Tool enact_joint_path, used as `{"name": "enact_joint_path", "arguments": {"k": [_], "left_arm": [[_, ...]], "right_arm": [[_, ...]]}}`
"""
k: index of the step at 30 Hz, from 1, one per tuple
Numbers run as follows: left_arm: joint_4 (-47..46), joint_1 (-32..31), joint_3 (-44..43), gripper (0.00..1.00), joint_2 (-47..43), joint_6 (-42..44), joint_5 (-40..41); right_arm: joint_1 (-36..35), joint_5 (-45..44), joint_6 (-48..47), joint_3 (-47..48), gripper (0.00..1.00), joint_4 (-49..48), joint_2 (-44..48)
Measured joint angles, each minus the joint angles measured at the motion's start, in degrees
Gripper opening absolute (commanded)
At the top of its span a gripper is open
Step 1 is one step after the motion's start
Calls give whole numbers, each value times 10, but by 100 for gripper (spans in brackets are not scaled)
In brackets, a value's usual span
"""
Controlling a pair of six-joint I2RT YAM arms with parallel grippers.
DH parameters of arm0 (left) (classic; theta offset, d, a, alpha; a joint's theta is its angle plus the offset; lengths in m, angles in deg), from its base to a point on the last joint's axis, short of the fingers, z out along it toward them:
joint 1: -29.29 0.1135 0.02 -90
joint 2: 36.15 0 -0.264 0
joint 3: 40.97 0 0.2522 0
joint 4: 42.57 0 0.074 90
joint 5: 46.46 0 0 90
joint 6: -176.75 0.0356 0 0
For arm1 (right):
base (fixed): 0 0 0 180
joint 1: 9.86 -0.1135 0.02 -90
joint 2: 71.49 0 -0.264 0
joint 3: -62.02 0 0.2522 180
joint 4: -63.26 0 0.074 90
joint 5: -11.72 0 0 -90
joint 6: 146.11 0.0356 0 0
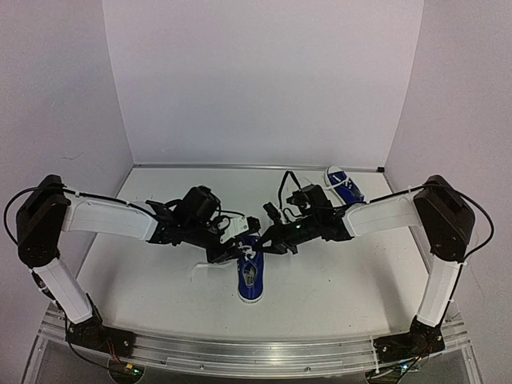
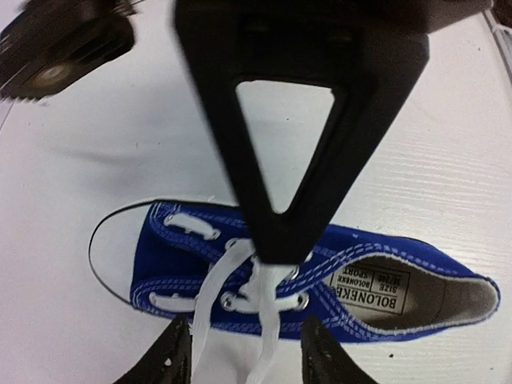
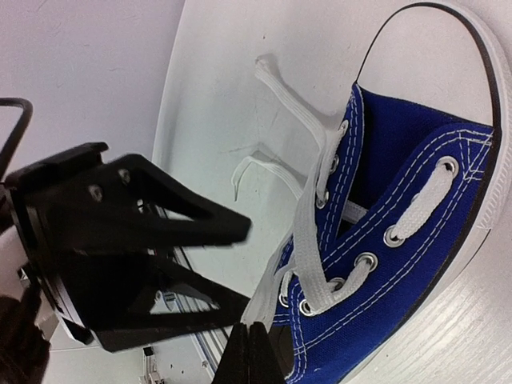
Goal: Tie the shoes
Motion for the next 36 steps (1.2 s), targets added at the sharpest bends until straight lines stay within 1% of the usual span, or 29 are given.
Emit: {"name": "enact_joint_path", "arguments": {"k": [4, 6, 8, 12, 20, 22, 27, 29, 32, 34, 36], "left_arm": [[68, 67, -10, 51, -37, -8, -3], [99, 105, -23, 51, -39, -7, 5], [133, 125, -37, 51, -32, -5, 18], [199, 135, -88, 52, 27, -3, 37], [273, 162, -152, 53, 132, 11, 52], [287, 168, -170, 51, 153, 14, 54], [315, 174, -180, 40, 172, 20, 56], [324, 173, -180, 33, 173, 21, 56], [333, 173, -180, 15, 172, 19, 56], [337, 172, -180, 6, 172, 15, 58], [342, 172, -179, 1, 170, 10, 62]], "right_arm": [[0, -1, 0, 0, 0, 0, 0], [0, -1, 0, 0, 0, 0, 0], [0, -1, 0, 0, 0, 0, 0], [0, -1, 0, 0, 0, 0, 0], [0, -1, 0, 0, 0, 0, 0], [0, -1, 0, 0, 0, 0, 0], [0, -1, 0, 0, 0, 0, 0], [0, -1, 0, 1, 0, 0, 0], [0, -1, 0, 3, 0, 0, 0], [0, -1, 0, 5, 0, 1, 0], [0, -1, -1, 8, 0, 1, 0]]}}
